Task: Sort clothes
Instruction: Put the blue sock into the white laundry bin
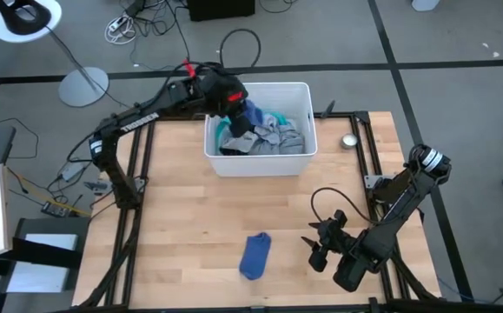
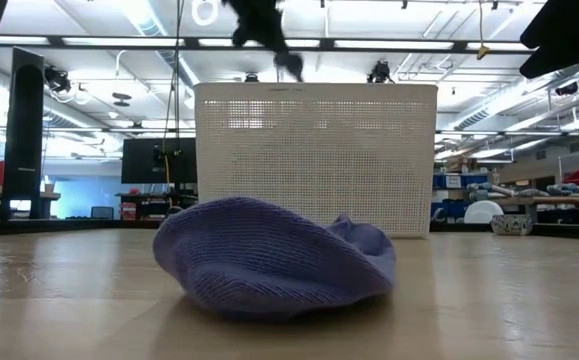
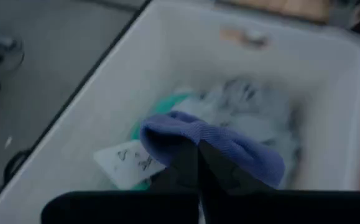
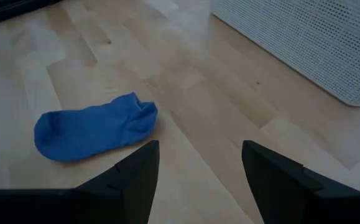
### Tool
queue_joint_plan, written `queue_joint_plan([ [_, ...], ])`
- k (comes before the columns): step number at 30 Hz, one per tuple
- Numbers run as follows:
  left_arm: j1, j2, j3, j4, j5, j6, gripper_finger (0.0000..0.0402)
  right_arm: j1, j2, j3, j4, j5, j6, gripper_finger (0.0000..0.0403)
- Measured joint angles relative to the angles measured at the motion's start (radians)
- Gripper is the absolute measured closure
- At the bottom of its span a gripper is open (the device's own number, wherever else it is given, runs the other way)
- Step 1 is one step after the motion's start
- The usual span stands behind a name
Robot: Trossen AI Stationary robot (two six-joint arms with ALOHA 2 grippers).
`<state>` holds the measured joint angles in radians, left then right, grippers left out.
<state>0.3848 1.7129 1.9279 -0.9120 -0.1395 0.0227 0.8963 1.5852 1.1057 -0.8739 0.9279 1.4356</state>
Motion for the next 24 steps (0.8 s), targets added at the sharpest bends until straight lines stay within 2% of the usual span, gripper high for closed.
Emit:
queue_joint_plan([
  [4,0.044,0.001,-0.134,0.016,0.002,0.000,0.0398,-0.005,0.000,0.000,-0.004,0.005,-0.008,0.0172],
  [8,0.072,0.002,-0.305,0.140,0.023,-0.001,0.0397,-0.009,0.000,0.000,0.001,0.005,-0.017,0.0172],
  [12,0.082,0.003,-0.406,0.259,0.045,-0.008,0.0395,-0.009,0.000,0.000,0.002,0.006,-0.018,0.0172],
  [18,0.080,0.002,-0.402,0.294,0.056,-0.002,0.0362,-0.009,0.000,0.000,0.002,0.007,-0.023,0.0172],
  [24,0.080,0.002,-0.313,0.274,0.181,-0.033,0.0298,-0.009,0.000,0.000,0.003,0.007,-0.023,0.0172],
])
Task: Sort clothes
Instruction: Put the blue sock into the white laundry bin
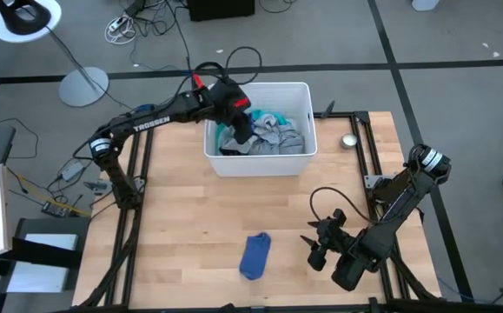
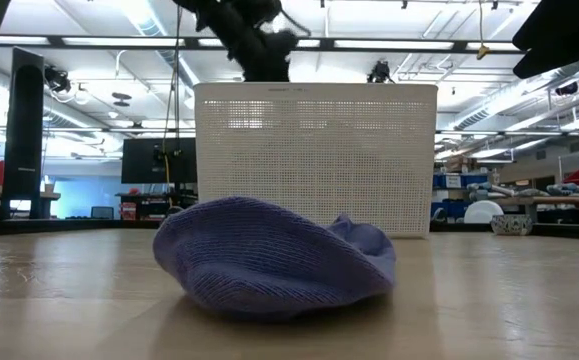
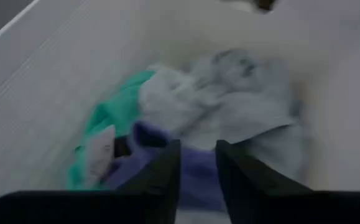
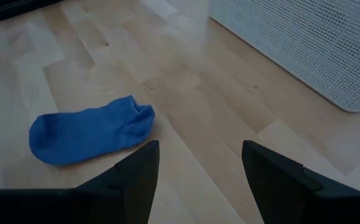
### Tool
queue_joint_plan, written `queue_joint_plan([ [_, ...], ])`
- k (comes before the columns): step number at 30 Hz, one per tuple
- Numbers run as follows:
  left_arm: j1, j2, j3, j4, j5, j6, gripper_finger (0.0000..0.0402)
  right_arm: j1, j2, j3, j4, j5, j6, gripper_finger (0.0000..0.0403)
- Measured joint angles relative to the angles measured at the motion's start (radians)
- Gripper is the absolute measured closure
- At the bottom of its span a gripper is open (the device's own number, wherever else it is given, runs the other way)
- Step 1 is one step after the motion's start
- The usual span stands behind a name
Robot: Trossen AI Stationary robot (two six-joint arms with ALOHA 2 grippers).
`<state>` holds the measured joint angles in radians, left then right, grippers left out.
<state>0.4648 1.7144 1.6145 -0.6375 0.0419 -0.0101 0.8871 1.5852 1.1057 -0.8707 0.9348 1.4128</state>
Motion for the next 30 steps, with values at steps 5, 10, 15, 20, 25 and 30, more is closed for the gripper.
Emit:
queue_joint_plan([
  [5,0.000,0.000,0.116,-0.122,0.083,-0.016,0.0259,0.000,0.000,0.000,0.004,0.000,0.000,0.0172],
  [10,-0.041,-0.007,0.219,-0.250,0.068,-0.017,0.0255,0.000,0.000,0.000,0.015,0.000,0.000,0.0172],
  [15,-0.167,-0.031,0.248,-0.327,0.099,-0.016,0.0254,-0.006,0.000,0.000,0.064,0.009,-0.027,0.0172],
  [20,-0.344,-0.050,0.196,-0.311,0.033,-0.016,0.0254,-0.043,0.022,-0.002,0.237,0.001,-0.222,0.0172],
  [25,-0.501,-0.122,0.065,-0.137,-0.062,-0.023,0.0254,-0.124,0.112,-0.003,0.458,-0.095,-0.472,0.0172],
  [30,-0.599,-0.218,-0.124,0.002,-0.104,-0.086,0.0254,-0.224,0.211,-0.003,0.603,-0.248,-0.582,0.0172],
])
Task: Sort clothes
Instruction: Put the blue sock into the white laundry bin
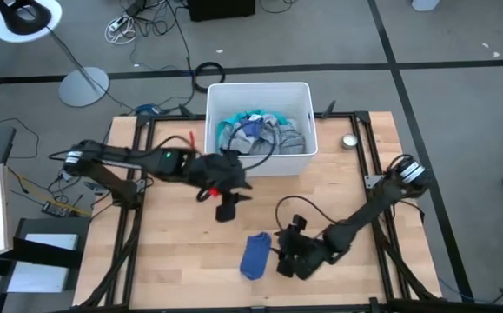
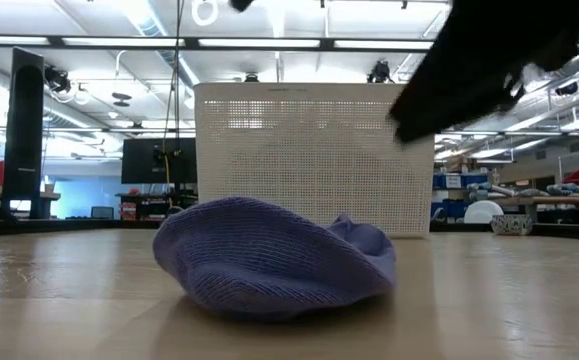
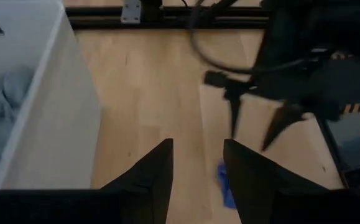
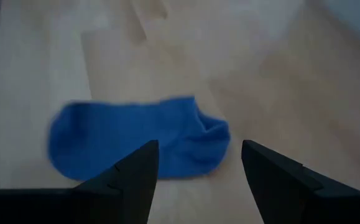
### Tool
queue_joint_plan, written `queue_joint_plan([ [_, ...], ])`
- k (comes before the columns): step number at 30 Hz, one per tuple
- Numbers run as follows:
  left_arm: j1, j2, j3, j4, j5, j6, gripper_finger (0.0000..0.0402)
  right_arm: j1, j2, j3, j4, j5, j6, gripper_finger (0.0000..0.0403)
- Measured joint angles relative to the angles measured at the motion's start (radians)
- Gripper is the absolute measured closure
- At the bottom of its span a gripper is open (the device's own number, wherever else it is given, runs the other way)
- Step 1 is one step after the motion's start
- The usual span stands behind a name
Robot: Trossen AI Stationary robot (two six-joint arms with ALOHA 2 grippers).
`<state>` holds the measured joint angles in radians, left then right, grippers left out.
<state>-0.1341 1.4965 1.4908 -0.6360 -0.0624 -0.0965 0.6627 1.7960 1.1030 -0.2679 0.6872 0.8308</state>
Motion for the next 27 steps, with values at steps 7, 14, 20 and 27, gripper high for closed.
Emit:
queue_joint_plan([
  [7,-0.089,-0.178,-0.310,0.165,-0.083,-0.090,0.0254,-0.090,0.156,0.000,0.114,-0.108,-0.057,0.0174],
  [14,-0.150,-0.348,-0.608,0.383,-0.123,-0.174,0.0254,-0.143,0.233,0.028,0.202,-0.155,-0.155,0.0313],
  [20,-0.170,-0.458,-0.824,0.533,-0.140,-0.239,0.0254,-0.182,0.135,0.087,0.117,-0.194,-0.319,0.0390],
  [27,-0.173,-0.505,-1.007,0.718,-0.148,-0.262,0.0254,-0.276,-0.090,0.253,-0.103,-0.156,-0.537,0.0397],
])
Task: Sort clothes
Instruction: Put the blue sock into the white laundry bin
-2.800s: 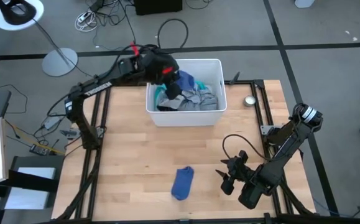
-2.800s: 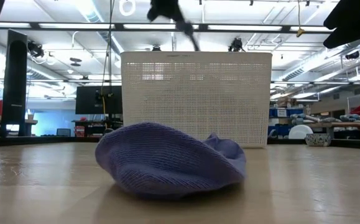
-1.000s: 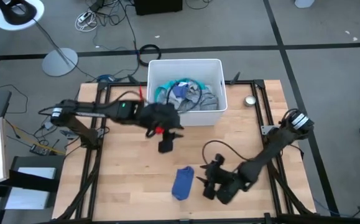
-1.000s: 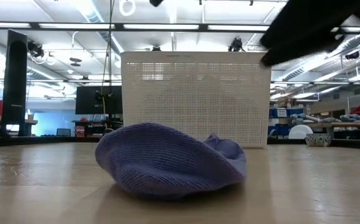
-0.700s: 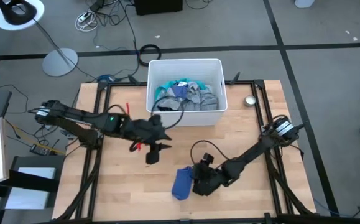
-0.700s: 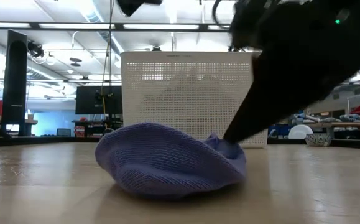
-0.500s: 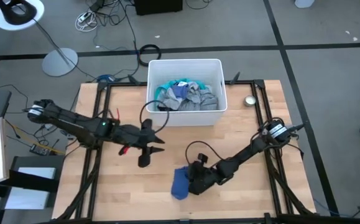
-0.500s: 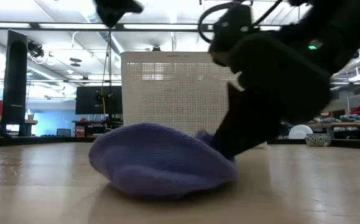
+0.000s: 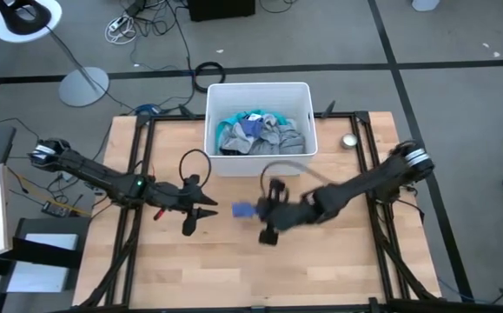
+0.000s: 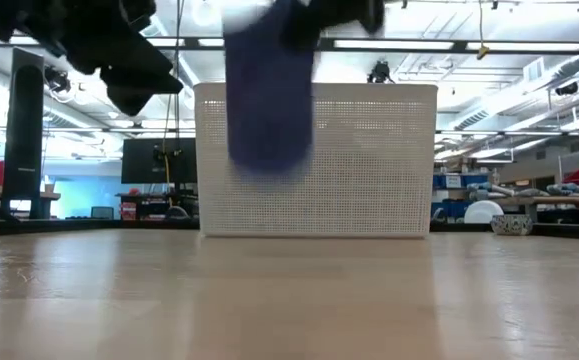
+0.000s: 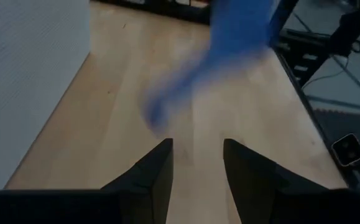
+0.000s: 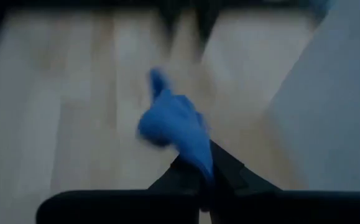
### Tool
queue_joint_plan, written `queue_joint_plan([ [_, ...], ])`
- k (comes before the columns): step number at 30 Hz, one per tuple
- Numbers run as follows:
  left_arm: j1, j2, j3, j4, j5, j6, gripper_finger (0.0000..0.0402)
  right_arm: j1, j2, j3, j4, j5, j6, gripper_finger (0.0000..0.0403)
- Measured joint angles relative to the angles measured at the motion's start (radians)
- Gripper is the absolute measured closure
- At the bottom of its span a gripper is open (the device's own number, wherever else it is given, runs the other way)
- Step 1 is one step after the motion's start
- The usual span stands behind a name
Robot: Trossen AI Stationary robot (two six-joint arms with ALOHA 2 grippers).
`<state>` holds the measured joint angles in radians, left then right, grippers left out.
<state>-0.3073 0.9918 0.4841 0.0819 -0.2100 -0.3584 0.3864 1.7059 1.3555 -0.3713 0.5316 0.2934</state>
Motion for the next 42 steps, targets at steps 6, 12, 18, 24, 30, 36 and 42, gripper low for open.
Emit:
queue_joint_plan([
  [6,-0.008,-0.029,-0.119,0.111,-0.014,0.067,0.0254,-0.132,-0.156,0.135,0.001,0.036,-0.251,0.0400],
  [12,-0.002,-0.088,-0.192,0.134,-0.091,0.096,0.0254,-0.345,-0.223,0.209,0.006,-0.005,-0.355,0.0401],
  [18,0.022,-0.163,-0.236,0.131,-0.107,0.149,0.0254,-0.588,-0.180,0.207,-0.064,-0.210,-0.297,0.0396],
  [24,0.042,-0.211,-0.289,0.132,-0.106,0.151,0.0254,-0.741,-0.098,0.206,-0.135,-0.359,-0.243,0.0384],
  [30,0.046,-0.225,-0.295,0.134,-0.103,0.151,0.0254,-0.801,-0.002,0.206,-0.225,-0.486,-0.207,0.0355],
  [36,0.046,-0.249,-0.295,0.126,-0.100,0.148,0.0254,-0.825,0.032,0.206,-0.284,-0.534,-0.197,0.0291],
  [42,0.045,-0.252,-0.294,0.163,-0.100,0.146,0.0254,-0.838,-0.033,0.242,-0.417,-0.527,-0.188,0.0238],
])
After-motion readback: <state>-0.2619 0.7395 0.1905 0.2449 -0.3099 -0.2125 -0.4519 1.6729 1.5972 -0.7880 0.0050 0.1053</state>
